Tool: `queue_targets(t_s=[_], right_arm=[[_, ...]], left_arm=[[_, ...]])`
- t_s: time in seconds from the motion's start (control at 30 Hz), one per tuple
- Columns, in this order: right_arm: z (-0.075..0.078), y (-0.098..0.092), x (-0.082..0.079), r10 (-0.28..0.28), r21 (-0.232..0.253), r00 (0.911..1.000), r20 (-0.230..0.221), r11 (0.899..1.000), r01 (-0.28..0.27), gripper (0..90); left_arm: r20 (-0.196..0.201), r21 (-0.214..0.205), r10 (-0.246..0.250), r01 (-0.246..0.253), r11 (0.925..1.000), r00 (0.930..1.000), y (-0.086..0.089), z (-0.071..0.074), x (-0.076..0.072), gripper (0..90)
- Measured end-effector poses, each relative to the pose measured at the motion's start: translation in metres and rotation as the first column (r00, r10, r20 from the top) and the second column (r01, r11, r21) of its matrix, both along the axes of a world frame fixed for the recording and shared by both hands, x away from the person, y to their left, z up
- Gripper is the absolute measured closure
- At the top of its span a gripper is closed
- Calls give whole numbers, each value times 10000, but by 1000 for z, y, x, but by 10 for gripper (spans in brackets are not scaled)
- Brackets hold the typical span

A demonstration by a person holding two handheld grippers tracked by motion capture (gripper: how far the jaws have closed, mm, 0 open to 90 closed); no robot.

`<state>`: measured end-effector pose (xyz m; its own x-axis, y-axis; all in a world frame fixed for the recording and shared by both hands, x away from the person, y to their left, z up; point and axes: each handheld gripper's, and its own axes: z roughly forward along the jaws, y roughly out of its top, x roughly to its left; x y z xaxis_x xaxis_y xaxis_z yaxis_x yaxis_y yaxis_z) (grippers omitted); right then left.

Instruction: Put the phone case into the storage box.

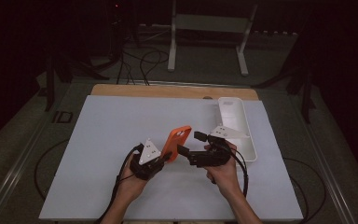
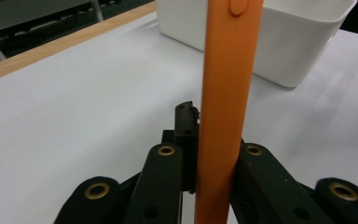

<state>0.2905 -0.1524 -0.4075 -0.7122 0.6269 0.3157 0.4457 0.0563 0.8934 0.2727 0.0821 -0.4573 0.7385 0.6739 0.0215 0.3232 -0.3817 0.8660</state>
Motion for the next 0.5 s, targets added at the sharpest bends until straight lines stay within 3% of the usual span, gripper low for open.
queue_targets(t_s=[0.5], right_arm=[[5,2,2,-374,202,9993,-70,9991,375,98]], left_arm=[[116,8,602,-602,9982,9981,-6,-5,0,854]])
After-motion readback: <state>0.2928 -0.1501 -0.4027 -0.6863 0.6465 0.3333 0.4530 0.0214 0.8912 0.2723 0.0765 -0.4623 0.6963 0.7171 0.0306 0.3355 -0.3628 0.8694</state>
